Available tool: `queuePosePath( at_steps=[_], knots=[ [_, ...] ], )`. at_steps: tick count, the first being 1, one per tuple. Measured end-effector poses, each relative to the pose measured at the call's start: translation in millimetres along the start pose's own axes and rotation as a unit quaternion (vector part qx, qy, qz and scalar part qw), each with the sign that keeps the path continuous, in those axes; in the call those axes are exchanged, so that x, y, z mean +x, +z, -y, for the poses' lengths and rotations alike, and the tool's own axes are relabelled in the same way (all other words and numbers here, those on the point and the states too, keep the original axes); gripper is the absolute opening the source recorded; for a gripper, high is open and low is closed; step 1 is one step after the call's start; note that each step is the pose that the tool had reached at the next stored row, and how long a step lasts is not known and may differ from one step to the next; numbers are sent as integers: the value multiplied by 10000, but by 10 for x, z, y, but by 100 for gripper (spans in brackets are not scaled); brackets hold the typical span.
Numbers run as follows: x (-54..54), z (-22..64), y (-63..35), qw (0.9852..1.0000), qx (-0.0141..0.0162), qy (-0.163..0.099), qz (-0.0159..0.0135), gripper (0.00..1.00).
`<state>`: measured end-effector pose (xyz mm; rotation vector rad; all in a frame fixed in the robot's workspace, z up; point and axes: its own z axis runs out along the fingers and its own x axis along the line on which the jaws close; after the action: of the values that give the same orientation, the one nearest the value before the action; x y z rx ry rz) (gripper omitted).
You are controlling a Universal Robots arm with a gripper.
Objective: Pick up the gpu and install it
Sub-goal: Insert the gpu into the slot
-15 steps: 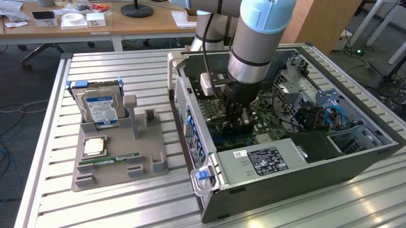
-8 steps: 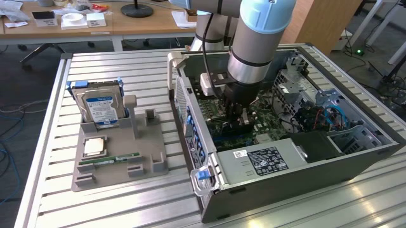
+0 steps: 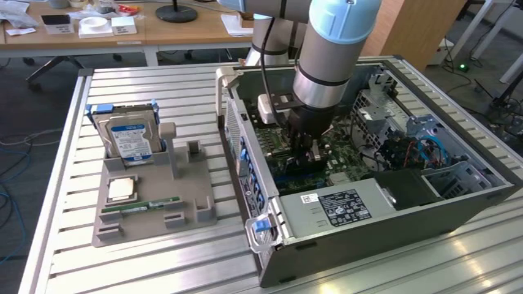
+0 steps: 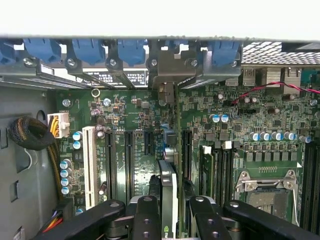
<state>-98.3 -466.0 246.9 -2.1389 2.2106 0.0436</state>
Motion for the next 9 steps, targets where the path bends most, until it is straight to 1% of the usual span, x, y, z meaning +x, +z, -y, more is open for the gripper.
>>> queuePosePath(
  at_steps=[7, 8, 9],
  knots=[
    [0, 0, 1, 10000, 0, 0, 1, 27],
    [-2, -3, 8, 10000, 0, 3, 12, 28],
    [-2, -2, 8, 10000, 3, 3, 10, 28]
  ],
)
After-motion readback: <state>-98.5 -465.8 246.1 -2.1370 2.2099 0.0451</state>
